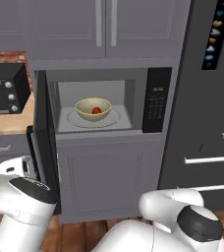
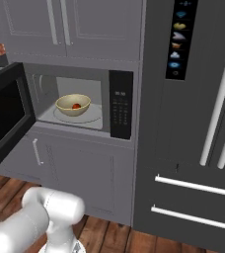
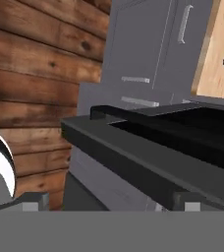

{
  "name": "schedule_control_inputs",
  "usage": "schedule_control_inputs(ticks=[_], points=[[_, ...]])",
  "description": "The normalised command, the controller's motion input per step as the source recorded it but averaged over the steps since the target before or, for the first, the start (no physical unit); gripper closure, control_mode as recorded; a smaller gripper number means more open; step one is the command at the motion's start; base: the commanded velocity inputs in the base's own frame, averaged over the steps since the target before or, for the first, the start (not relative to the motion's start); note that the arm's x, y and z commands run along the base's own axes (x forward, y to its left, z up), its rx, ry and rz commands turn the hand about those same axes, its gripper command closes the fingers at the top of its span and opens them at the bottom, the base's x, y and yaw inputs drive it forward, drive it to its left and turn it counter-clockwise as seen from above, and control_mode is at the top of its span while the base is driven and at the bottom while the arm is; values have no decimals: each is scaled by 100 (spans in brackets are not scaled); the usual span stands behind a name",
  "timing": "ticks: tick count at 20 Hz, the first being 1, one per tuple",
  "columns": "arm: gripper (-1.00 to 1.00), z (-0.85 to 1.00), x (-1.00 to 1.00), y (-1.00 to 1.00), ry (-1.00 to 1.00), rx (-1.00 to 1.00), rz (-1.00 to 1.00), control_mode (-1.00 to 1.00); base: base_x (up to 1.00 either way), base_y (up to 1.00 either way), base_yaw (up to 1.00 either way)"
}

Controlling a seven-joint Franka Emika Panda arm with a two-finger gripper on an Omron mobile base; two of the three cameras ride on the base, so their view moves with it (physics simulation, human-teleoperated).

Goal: Pick the tomato from the sink and place it in the bowl. Then pick the bowl and place it in the microwave. Then close the microwave door and press the start button.

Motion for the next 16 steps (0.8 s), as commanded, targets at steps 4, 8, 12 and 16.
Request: schedule_control_inputs(ticks=[4, 8, 12, 16], points=[[-100, -23, 54, 68, 0, -5, 0, -100, 0, 0, 0], [-100, -30, 82, 47, 0, -2, -1, -100, 0, 0, 0], [-100, -11, 56, -11, 4, 3, -5, -100, 0, 0, 0], [-100, -3, 20, -70, 5, 13, -1, -100, 0, 0, 0]])
